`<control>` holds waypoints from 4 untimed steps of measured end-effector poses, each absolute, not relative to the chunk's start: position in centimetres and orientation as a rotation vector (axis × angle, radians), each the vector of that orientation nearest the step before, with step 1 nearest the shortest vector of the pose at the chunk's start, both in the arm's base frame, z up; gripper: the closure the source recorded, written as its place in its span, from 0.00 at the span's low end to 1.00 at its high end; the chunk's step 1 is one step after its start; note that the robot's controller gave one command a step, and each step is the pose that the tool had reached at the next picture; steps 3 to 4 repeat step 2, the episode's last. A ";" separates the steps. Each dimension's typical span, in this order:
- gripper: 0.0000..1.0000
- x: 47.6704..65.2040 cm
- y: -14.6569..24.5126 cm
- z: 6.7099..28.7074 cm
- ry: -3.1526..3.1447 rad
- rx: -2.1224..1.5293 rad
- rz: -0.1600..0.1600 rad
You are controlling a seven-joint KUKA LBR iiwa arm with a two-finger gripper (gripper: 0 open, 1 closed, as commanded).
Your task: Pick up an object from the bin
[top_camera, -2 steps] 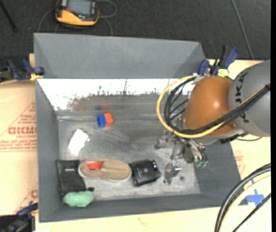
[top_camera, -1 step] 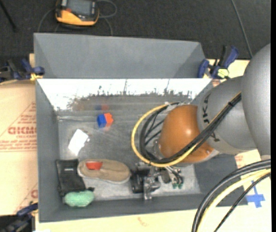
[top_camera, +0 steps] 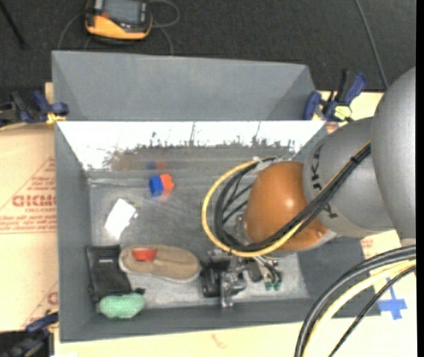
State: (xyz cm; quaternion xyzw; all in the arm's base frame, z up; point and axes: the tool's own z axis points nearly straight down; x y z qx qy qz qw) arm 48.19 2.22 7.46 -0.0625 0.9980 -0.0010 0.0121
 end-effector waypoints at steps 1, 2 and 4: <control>1.00 48.4 2.7 11.7 3.140 -0.178 0.000; 1.00 47.7 1.6 21.7 3.134 -0.200 -0.001; 1.00 47.7 1.6 21.7 3.134 -0.200 -0.001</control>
Offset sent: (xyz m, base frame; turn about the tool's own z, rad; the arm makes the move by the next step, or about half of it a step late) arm -0.0059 -0.0056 0.1430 -0.0025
